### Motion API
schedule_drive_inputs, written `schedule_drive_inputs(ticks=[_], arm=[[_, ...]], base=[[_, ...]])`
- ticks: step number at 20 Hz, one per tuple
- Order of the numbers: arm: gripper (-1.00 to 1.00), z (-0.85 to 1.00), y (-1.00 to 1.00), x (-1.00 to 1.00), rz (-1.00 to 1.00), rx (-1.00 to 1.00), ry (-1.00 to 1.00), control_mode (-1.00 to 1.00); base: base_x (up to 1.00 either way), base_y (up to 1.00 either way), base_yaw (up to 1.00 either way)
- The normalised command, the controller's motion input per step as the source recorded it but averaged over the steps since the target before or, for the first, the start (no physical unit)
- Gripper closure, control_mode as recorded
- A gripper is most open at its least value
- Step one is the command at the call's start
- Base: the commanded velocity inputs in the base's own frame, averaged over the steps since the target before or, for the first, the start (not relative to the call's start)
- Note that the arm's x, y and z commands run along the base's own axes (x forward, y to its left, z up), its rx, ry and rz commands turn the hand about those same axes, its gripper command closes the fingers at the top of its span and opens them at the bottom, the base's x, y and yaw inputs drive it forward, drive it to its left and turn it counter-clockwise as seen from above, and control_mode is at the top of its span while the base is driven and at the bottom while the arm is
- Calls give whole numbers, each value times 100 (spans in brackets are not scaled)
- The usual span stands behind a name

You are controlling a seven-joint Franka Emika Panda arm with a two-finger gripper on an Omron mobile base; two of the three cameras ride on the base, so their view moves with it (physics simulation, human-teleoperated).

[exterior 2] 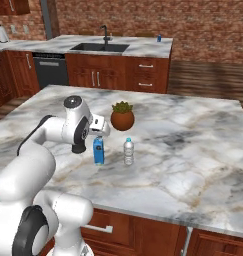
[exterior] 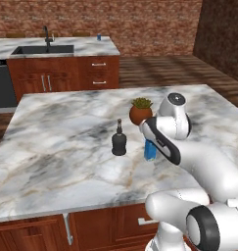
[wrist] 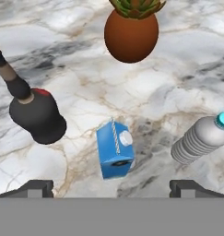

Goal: Move the drinks to the dining counter.

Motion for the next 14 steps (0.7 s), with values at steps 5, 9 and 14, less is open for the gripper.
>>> schedule_drive_inputs(ticks=[5, 9, 14], arm=[[-100, -19, 0, 20, 0, 0, 0, -100], [-100, -23, 0, 17, 0, 0, 1, -100], [-100, -17, 0, 22, 0, 0, 2, -100]], base=[[0, 0, 0], [0, 0, 0], [0, 0, 0]])
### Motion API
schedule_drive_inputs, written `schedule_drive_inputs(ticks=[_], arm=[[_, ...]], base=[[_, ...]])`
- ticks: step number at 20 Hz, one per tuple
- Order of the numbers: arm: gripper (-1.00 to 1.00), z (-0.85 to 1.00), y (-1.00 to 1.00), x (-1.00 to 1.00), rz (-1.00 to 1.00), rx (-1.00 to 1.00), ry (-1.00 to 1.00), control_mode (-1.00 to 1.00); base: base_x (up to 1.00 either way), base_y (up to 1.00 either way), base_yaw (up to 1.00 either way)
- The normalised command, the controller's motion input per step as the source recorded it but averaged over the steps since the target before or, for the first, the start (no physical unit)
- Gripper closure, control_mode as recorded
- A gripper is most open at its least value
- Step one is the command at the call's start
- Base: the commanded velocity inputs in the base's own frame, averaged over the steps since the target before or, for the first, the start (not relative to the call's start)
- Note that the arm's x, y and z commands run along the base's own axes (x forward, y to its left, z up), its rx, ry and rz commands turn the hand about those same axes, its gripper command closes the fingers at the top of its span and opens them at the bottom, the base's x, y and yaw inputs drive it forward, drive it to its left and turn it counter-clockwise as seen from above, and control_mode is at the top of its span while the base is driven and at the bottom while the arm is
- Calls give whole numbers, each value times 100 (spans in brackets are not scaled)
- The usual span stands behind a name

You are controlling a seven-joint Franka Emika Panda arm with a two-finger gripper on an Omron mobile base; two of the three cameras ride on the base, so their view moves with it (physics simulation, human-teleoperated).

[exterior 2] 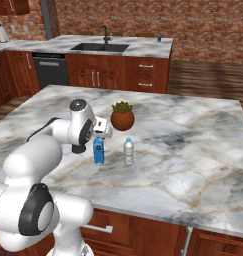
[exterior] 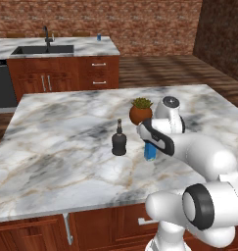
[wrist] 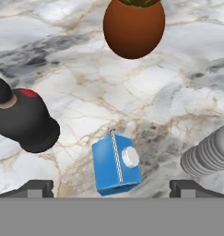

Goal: Move the drinks to the dining counter.

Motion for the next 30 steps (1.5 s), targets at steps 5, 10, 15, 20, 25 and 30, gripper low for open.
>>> schedule_drive_inputs(ticks=[5, 10, 15, 20, 25, 30], arm=[[-100, -13, -1, 22, 0, 0, 2, -100], [-100, -4, -3, 10, 0, 0, 1, -100], [-100, 0, 0, 0, 0, 0, 0, -100], [-100, -10, 0, 0, 0, 0, 0, -100], [-100, -23, 0, 0, 0, 0, 0, -100], [-100, -20, 0, 0, 0, 0, 0, -100]], base=[[0, 0, 0], [0, 0, 0], [0, 0, 0], [0, 0, 0], [0, 0, 0], [0, 0, 0]])
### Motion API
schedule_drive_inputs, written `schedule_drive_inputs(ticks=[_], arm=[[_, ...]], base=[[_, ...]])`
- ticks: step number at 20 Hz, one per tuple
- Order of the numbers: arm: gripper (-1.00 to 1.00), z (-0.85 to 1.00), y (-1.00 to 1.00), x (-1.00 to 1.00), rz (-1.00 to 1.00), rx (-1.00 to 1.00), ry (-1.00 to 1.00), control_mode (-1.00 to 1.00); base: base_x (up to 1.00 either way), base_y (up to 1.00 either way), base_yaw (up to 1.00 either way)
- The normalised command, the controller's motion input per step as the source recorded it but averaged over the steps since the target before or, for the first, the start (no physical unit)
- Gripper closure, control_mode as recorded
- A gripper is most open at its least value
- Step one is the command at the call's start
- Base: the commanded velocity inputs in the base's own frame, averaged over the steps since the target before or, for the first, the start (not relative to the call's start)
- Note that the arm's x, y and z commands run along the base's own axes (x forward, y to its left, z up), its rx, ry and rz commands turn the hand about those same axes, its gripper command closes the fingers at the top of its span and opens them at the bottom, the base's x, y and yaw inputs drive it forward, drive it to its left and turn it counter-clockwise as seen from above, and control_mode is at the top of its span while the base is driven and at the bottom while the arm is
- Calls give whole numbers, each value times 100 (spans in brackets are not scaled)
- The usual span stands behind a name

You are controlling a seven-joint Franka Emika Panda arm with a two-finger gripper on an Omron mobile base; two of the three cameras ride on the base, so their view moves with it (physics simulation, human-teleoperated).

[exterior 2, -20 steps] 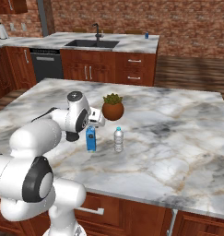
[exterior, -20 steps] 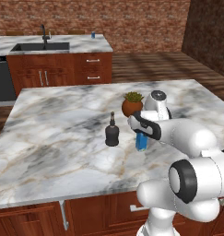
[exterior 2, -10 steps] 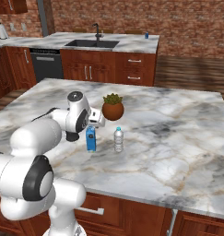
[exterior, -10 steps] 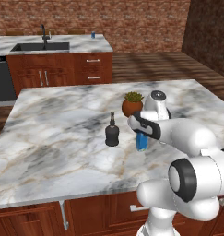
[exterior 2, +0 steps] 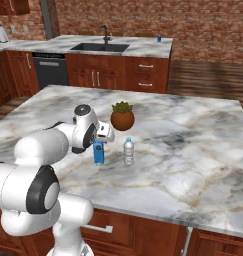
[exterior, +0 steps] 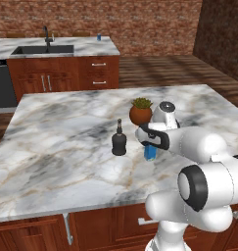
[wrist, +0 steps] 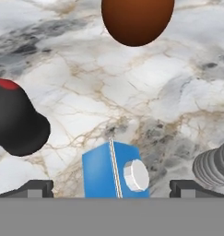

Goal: Move the drinks to the dining counter.

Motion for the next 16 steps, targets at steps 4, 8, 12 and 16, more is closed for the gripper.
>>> schedule_drive_inputs(ticks=[4, 8, 12, 16], arm=[[-100, -17, 0, 3, 0, 0, 0, -100], [-100, -13, 0, 4, 0, 0, 0, -100], [-100, -13, 0, 4, 0, 0, 0, -100], [-100, -21, 0, 5, 0, 0, 0, -100]], base=[[0, 0, 0], [0, 0, 0], [0, 0, 0], [0, 0, 0]])
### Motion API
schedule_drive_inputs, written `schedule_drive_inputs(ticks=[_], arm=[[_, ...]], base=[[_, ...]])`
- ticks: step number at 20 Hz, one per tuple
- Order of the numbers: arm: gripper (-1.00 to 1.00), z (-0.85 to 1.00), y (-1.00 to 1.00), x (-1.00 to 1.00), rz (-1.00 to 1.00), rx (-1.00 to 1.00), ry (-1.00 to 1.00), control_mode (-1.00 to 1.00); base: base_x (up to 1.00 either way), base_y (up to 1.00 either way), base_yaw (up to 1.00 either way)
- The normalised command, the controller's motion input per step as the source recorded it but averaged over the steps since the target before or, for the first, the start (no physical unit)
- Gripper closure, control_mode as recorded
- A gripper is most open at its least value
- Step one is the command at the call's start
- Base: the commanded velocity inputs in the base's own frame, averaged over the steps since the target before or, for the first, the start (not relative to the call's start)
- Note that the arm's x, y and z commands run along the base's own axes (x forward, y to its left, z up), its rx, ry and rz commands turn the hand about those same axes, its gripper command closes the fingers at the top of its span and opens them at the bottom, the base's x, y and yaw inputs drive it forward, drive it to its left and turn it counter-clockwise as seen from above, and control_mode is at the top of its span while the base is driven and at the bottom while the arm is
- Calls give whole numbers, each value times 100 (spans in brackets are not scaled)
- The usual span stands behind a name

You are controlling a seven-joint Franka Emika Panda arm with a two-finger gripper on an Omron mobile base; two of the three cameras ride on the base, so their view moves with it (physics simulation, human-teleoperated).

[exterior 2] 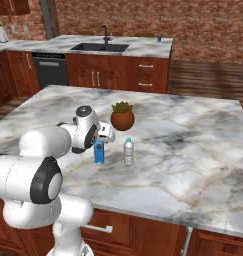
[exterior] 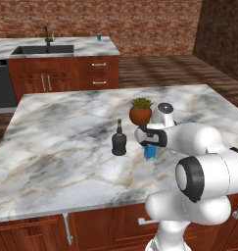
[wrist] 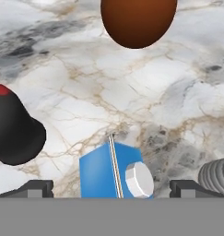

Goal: Move the drinks to the dining counter.

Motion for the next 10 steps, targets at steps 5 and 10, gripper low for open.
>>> schedule_drive_inputs(ticks=[5, 10], arm=[[-100, -28, 0, 0, 1, 0, 0, -100], [-100, -36, 0, -5, 1, 0, 1, -100]], base=[[0, 0, 0], [0, 0, 0]])
